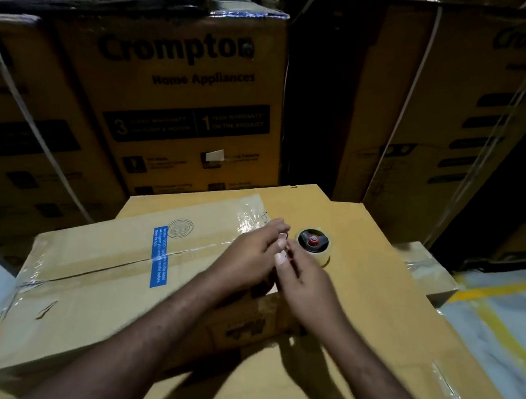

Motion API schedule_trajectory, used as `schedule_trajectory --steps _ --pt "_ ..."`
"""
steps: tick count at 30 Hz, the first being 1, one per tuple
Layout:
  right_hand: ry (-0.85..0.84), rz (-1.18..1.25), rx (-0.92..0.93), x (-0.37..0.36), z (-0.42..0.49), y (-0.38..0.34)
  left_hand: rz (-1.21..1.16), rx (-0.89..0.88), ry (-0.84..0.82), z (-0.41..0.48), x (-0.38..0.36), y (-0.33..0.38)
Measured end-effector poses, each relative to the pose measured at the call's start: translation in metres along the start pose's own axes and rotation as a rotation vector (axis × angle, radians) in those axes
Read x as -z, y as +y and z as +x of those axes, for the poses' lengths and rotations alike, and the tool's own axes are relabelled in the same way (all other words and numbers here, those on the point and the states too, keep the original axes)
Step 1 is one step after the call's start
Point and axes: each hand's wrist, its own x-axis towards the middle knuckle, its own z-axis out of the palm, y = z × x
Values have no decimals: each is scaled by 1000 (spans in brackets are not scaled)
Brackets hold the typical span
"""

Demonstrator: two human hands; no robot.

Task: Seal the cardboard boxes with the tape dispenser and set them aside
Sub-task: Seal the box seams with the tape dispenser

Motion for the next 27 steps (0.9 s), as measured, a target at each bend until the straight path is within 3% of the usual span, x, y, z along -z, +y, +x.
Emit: schedule_trajectory --steps 4,8,12,15,18,23,27 --pt "45 -159 -65 -28 -11 2 473 -102 -181 16 7 -13" --pt "130 -250 -91 -29 -12 2 661 24 -183 47 21 -25" --pt "181 -278 -127 -29 -7 0 705 171 -190 93 31 -40" --pt "199 -339 -142 -29 -8 -3 702 256 -93 116 34 -47" --pt "200 -403 -173 -22 -1 -3 741 215 17 125 25 -52" --pt "34 -526 -275 -7 40 -3 731 136 84 122 10 -47" --pt "78 -644 -265 -20 72 -17 694 131 101 125 16 -52"
